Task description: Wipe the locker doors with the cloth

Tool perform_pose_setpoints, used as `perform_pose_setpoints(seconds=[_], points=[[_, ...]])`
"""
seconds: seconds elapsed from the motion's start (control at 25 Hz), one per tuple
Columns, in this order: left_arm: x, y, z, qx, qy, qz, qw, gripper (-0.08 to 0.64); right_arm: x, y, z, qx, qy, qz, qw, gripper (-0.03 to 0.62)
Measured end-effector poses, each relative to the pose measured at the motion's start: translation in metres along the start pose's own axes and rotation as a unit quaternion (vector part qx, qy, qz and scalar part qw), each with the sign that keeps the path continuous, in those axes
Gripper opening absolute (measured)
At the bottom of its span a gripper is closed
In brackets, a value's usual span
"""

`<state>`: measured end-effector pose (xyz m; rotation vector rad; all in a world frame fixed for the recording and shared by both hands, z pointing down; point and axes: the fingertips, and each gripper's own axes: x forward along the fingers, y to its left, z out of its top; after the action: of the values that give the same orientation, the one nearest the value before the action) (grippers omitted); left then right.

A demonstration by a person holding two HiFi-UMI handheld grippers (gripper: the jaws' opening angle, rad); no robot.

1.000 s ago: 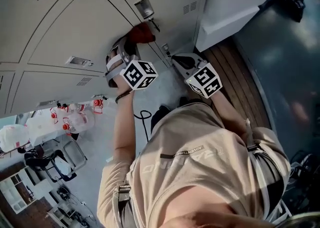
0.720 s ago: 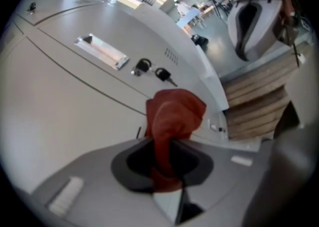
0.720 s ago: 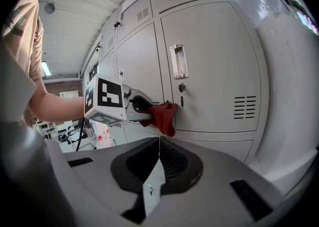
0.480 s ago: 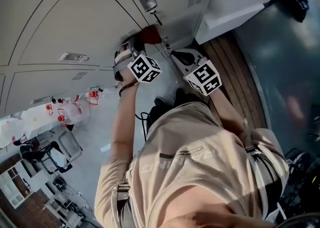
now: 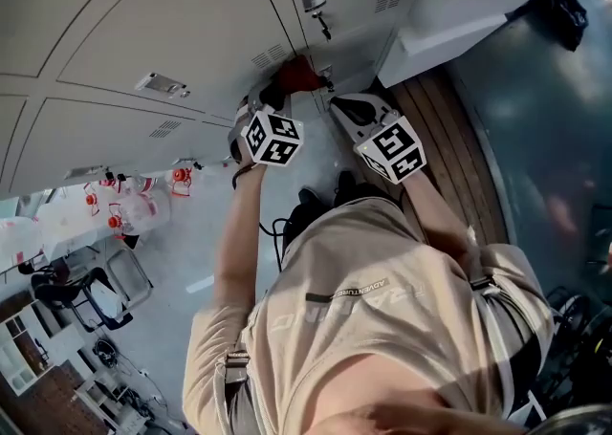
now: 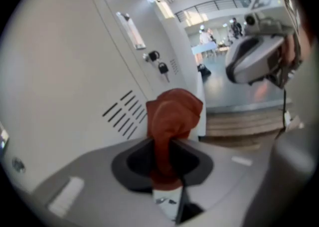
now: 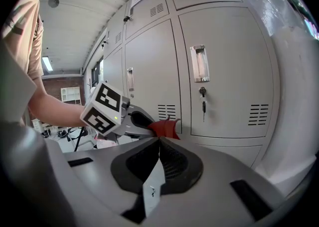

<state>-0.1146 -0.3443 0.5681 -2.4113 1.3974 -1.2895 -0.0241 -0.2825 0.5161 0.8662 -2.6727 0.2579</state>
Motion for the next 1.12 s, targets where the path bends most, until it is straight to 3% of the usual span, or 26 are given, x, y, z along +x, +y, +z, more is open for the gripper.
perform_pose_setpoints(seconds=[0.2,0.32,0.4,0.68,0.92,1.12], points=[[-0.061,0.013,-0.009,-0.126,-0.066,0.016,0.9897,0.083,0.006,0.035,0.026,-0.019,-0.035,-0.003,0.999,0.014],[-0.098,0.029,-0.022,-0.222,-0.105,0.029,0.9689,0.083,0.007,0.056,0.044,-0.035,-0.059,0.0,0.998,0.015],[-0.121,0.04,-0.031,-0.266,-0.127,0.042,0.9546,0.083,0.009,0.067,0.053,-0.044,-0.069,-0.001,0.997,0.015],[-0.183,0.07,-0.055,-0.326,-0.182,0.081,0.9244,0.083,0.018,0.104,0.072,-0.04,-0.094,0.016,0.995,0.014],[-0.217,0.092,-0.065,-0.34,-0.215,0.134,0.9055,0.083,0.018,0.125,0.088,-0.036,-0.118,0.022,0.992,0.014],[-0.23,0.096,-0.068,-0.339,-0.22,0.143,0.9033,0.083,0.014,0.132,0.098,-0.047,-0.129,0.012,0.99,0.014]])
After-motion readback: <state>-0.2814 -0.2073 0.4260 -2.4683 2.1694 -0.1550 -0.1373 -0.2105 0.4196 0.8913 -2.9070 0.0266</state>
